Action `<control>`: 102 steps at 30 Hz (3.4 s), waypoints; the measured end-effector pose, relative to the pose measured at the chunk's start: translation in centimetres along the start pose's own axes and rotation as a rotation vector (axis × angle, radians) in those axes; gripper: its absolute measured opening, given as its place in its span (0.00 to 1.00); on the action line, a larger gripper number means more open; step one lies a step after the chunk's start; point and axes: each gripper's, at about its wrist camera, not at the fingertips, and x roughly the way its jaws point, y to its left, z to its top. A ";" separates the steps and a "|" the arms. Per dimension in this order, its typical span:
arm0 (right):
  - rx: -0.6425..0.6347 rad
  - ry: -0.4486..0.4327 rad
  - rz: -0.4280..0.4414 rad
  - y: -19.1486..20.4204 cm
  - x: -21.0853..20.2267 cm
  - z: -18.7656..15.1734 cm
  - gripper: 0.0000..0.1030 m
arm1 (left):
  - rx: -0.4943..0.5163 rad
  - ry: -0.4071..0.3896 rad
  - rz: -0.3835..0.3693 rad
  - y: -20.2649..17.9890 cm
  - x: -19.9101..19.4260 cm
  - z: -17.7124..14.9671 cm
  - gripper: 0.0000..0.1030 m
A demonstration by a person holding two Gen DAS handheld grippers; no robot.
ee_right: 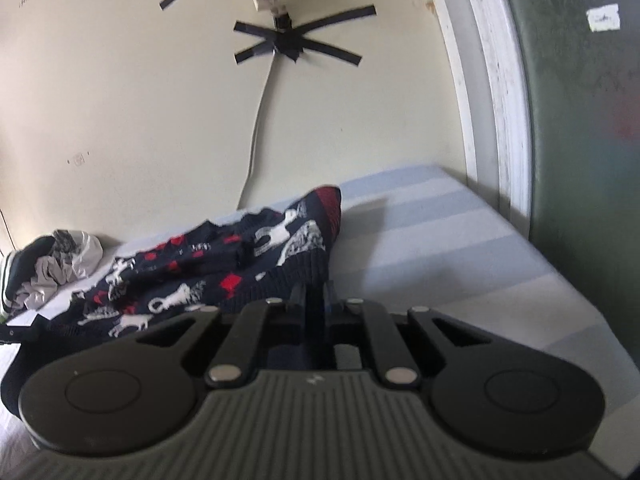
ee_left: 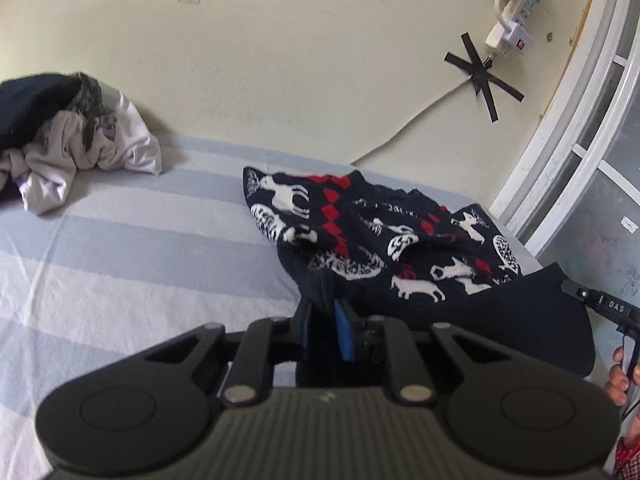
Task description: Fold small clothes
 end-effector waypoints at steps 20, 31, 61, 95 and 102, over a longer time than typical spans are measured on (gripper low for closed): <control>0.044 0.267 0.189 0.4 13.9 11.3 0.58 | 0.061 0.046 0.021 -0.4 12.1 14.6 0.61; -0.080 0.507 0.117 5.3 29.8 10.1 0.67 | 0.076 0.241 0.108 -4.3 27.6 14.6 0.33; -0.138 0.168 0.126 7.2 -7.5 -6.2 0.39 | 0.192 0.113 -0.174 -2.8 -6.8 -6.9 0.45; -0.044 0.103 0.279 11.0 0.7 -0.2 0.41 | 0.058 0.038 -0.146 -2.5 1.0 2.0 0.24; 0.045 0.276 0.287 10.7 6.3 -2.8 0.20 | -0.009 0.133 -0.036 0.2 7.1 0.9 0.10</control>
